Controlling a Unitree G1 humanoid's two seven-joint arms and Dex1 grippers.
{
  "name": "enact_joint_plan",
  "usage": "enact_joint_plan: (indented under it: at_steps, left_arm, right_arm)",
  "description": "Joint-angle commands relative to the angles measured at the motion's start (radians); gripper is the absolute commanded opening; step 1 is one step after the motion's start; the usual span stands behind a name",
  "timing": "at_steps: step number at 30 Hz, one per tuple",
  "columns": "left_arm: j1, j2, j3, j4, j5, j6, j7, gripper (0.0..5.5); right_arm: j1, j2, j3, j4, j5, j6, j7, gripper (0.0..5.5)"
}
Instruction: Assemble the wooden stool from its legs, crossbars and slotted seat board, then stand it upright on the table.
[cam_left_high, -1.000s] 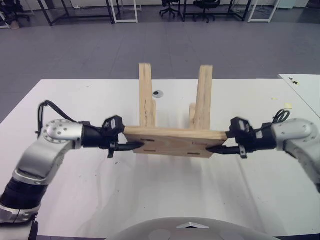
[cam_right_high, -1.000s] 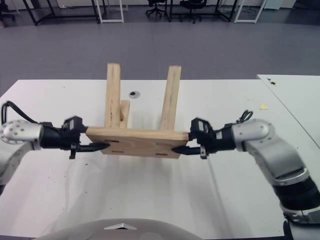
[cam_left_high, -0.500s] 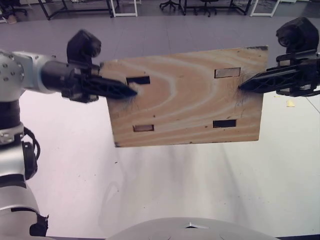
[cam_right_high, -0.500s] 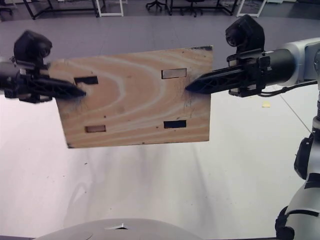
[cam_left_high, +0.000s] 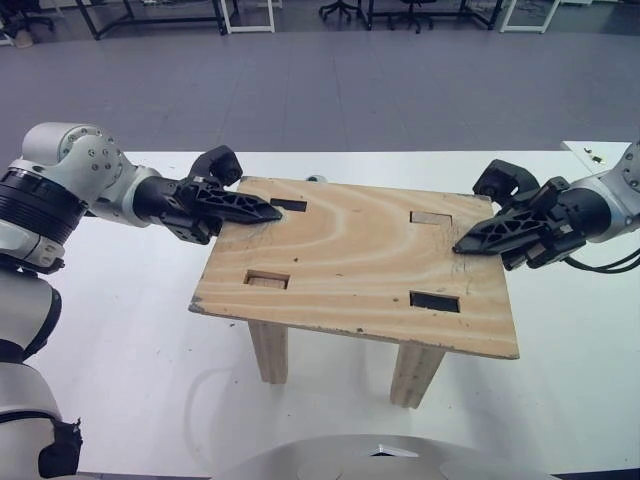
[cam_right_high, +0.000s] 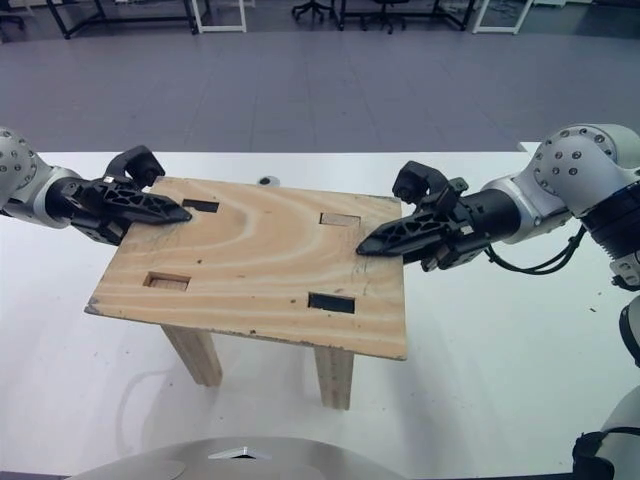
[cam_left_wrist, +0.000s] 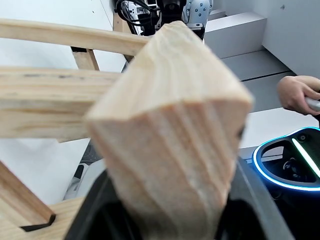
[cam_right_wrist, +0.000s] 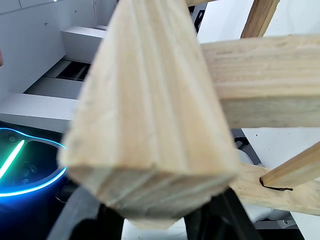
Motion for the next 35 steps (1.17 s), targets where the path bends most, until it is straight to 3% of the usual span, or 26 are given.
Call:
enact_joint_plan:
  at_steps: [1, 5, 12, 15, 17, 19, 20, 23, 26, 30, 35]
  left_arm:
    - [0.001, 0.002, 0.079, -0.03, -0.005, 0.007, -0.02, 1.31]
    - [0.083, -0.005, 0.165, -0.043, 0.147, 0.001, 0.028, 1.94]
    - [0.12, 0.042, 0.184, 0.079, 0.458, -0.145, -0.106, 3.07]
    - [-0.013, 0.034, 0.327, 0.325, 0.565, -0.254, -0.103, 3.64]
    - [-0.059, 0.069, 0.454, 0.431, 0.61, -0.338, -0.082, 3.92]
    - [0.09, 0.1, 0.555, 0.37, 0.654, -0.522, -0.033, 4.21]
    - [0.273, 0.048, 0.646, 0.308, 0.705, -0.74, 0.145, 4.21]
    - [0.725, -0.208, 0.859, 0.16, 0.87, -1.313, 0.707, 4.21]
    - [0.919, -0.404, 0.921, 0.021, 0.95, -1.524, 0.991, 4.21]
    - [0.89, -0.491, 0.906, 0.068, 1.038, -1.664, 1.091, 4.21]
    - [0.816, -0.545, 0.92, 0.154, 1.113, -1.72, 1.122, 4.21]
  right_arm:
    - [0.095, 0.02, -0.104, -0.023, 0.224, -0.021, -0.094, 1.34]
    - [0.255, 0.026, -0.205, -0.046, 0.222, -0.115, -0.322, 1.34]
    - [0.491, -0.05, -0.425, -0.048, 0.218, -0.124, -0.484, 2.77]
    - [0.628, -0.097, -0.609, -0.037, 0.186, -0.204, -0.518, 3.43]
    - [0.748, -0.074, -0.814, -0.043, 0.087, -0.374, -0.56, 3.73]
    - [0.902, 0.019, -1.015, -0.104, -0.047, -0.593, -0.669, 3.99]
    - [0.995, 0.109, -1.051, -0.164, -0.243, -0.799, -0.768, 3.99]
    - [1.096, 0.35, -0.972, -0.19, -0.768, -1.291, -0.991, 3.99]
    - [1.03, 0.502, -0.91, -0.12, -0.997, -1.487, -1.07, 3.99]
    - [0.946, 0.623, -0.91, 0.056, -1.164, -1.636, -1.096, 3.99]
    - [0.967, 0.726, -0.985, 0.08, -1.302, -1.759, -1.138, 3.99]
